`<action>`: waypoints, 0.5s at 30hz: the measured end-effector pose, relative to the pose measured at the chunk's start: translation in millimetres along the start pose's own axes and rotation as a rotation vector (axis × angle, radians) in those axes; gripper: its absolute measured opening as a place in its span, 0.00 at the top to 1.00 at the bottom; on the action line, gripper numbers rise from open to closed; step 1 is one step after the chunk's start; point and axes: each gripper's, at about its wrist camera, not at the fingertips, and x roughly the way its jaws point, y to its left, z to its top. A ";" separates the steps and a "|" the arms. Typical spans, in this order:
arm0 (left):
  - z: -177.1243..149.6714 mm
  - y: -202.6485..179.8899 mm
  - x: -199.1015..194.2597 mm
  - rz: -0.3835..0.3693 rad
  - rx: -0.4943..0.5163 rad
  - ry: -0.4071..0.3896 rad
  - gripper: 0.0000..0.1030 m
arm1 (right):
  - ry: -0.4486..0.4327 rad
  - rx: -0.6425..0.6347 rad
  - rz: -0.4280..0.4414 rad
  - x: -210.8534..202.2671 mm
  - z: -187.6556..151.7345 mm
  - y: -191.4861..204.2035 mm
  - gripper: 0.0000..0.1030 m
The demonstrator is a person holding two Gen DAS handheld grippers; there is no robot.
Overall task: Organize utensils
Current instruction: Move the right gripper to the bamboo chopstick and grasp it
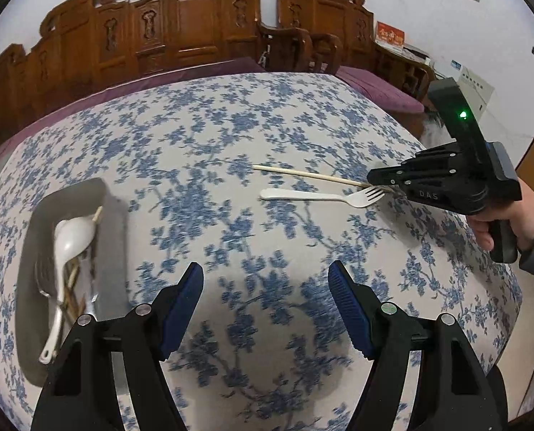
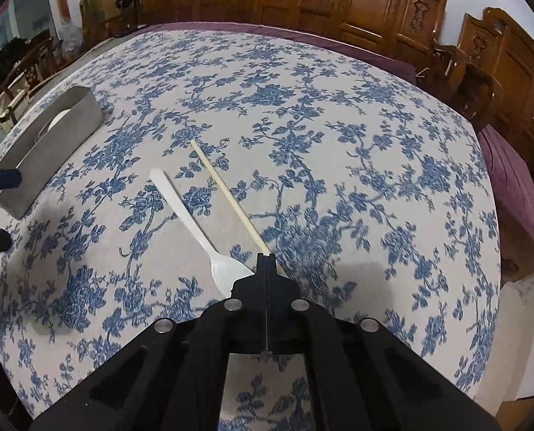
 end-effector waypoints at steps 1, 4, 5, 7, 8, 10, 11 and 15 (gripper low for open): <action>0.9 -2.7 1.7 -0.002 0.000 0.001 0.33 | -0.006 0.000 -0.006 -0.9 -0.6 -1.7 1.00; 4.4 -11.6 8.7 -0.011 0.000 0.013 0.33 | -0.012 0.005 -0.021 1.8 2.0 -8.4 0.99; 4.6 -12.8 9.7 -0.011 0.002 0.015 0.33 | -0.010 0.006 -0.014 4.4 4.1 -10.4 0.92; 5.3 -15.0 12.9 -0.007 0.005 0.021 0.33 | 0.001 0.007 -0.005 11.2 7.8 -12.5 0.77; 5.6 -15.0 14.0 -0.007 0.006 0.023 0.33 | 0.005 0.005 0.012 15.4 9.8 -12.5 0.72; 5.2 -14.3 16.5 -0.004 0.008 0.027 0.33 | 0.025 -0.008 0.032 24.1 12.8 -9.9 0.72; 5.0 -13.5 17.9 -0.003 0.007 0.029 0.33 | 0.036 -0.023 0.033 29.1 14.7 -6.4 0.72; 4.0 -10.8 21.7 -0.002 0.004 0.037 0.33 | 0.049 -0.057 0.040 37.0 21.5 1.9 0.83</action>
